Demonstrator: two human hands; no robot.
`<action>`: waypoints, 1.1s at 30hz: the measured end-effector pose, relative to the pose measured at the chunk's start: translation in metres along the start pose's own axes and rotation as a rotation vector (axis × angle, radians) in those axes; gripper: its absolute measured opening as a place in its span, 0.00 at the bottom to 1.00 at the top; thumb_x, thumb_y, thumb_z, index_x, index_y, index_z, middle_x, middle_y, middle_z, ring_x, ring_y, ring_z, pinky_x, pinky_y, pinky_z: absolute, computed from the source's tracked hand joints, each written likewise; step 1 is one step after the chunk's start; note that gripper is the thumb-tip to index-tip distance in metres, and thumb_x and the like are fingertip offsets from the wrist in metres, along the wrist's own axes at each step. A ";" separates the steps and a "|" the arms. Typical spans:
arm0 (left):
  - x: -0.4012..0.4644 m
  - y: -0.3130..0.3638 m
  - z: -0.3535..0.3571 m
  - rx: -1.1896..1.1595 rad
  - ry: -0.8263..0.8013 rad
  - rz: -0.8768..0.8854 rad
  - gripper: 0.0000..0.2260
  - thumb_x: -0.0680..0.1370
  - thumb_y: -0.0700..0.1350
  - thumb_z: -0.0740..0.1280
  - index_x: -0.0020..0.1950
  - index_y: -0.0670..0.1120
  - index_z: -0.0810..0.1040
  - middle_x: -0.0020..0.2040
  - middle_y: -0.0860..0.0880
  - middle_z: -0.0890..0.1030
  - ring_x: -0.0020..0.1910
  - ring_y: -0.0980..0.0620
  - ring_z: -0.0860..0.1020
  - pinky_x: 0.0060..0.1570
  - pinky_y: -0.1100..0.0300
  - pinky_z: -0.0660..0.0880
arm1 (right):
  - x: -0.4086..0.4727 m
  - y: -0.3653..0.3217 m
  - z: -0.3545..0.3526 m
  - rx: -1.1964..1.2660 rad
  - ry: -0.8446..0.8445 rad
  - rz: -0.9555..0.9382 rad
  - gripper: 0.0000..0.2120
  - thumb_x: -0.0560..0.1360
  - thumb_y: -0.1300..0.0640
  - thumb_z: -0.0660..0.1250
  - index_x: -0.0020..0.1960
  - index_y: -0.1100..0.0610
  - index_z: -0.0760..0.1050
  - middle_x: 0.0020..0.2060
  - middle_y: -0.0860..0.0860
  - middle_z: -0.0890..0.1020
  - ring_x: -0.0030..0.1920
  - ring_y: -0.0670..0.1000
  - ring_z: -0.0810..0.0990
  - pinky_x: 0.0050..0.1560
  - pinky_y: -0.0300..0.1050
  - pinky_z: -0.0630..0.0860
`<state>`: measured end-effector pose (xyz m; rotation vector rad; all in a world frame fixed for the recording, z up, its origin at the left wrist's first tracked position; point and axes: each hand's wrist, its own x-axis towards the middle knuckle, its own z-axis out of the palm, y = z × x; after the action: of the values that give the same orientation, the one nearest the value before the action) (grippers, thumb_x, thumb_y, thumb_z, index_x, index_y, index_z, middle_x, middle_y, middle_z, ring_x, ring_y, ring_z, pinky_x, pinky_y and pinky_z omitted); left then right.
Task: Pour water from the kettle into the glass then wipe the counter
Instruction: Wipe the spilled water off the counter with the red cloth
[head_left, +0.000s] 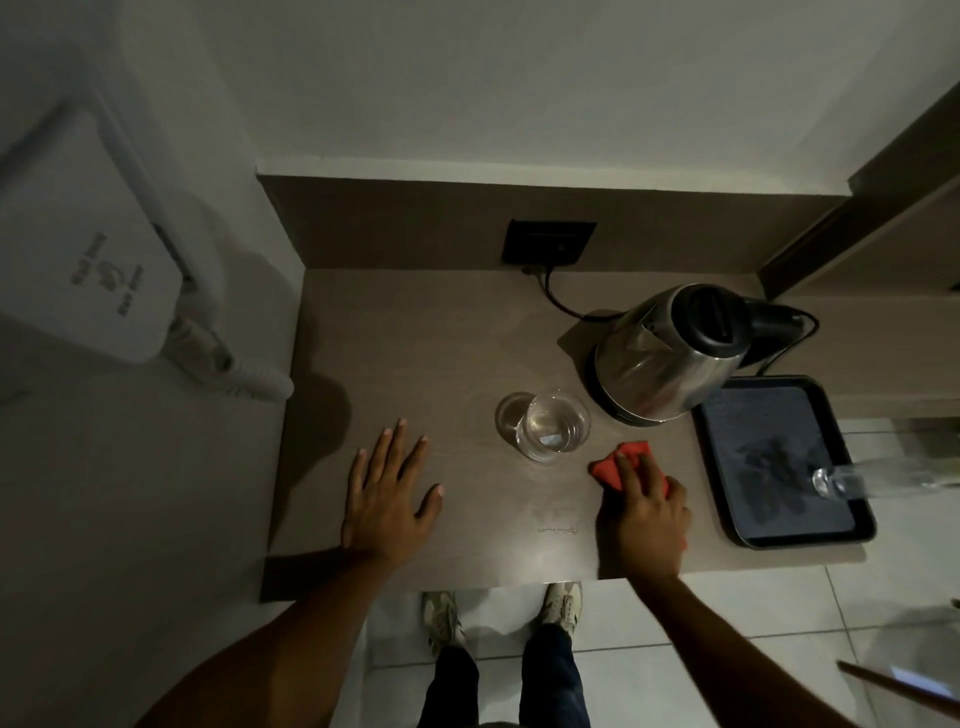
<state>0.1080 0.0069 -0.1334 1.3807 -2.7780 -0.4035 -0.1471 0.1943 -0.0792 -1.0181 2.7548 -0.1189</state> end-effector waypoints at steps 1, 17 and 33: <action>0.000 0.001 0.000 0.003 0.001 0.000 0.31 0.78 0.63 0.53 0.79 0.54 0.57 0.82 0.48 0.55 0.81 0.48 0.54 0.77 0.44 0.54 | -0.008 -0.010 0.004 0.035 0.016 0.049 0.30 0.69 0.54 0.72 0.70 0.54 0.71 0.70 0.60 0.71 0.60 0.69 0.68 0.53 0.65 0.71; 0.001 0.000 0.001 0.007 -0.006 -0.011 0.31 0.77 0.63 0.53 0.79 0.56 0.57 0.82 0.50 0.54 0.81 0.49 0.54 0.77 0.44 0.54 | -0.053 -0.090 0.032 0.096 -0.116 -0.439 0.34 0.64 0.51 0.71 0.70 0.53 0.71 0.68 0.56 0.74 0.60 0.61 0.75 0.51 0.56 0.75; 0.001 0.005 -0.007 0.011 -0.020 -0.013 0.31 0.76 0.62 0.55 0.78 0.55 0.59 0.82 0.48 0.56 0.80 0.48 0.56 0.77 0.45 0.52 | -0.039 -0.055 0.023 0.099 -0.064 -0.044 0.37 0.61 0.52 0.76 0.69 0.54 0.71 0.68 0.60 0.72 0.60 0.65 0.71 0.51 0.63 0.74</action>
<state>0.1040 0.0077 -0.1258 1.4062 -2.7925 -0.4048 -0.0787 0.1778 -0.0873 -1.0379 2.6418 -0.2225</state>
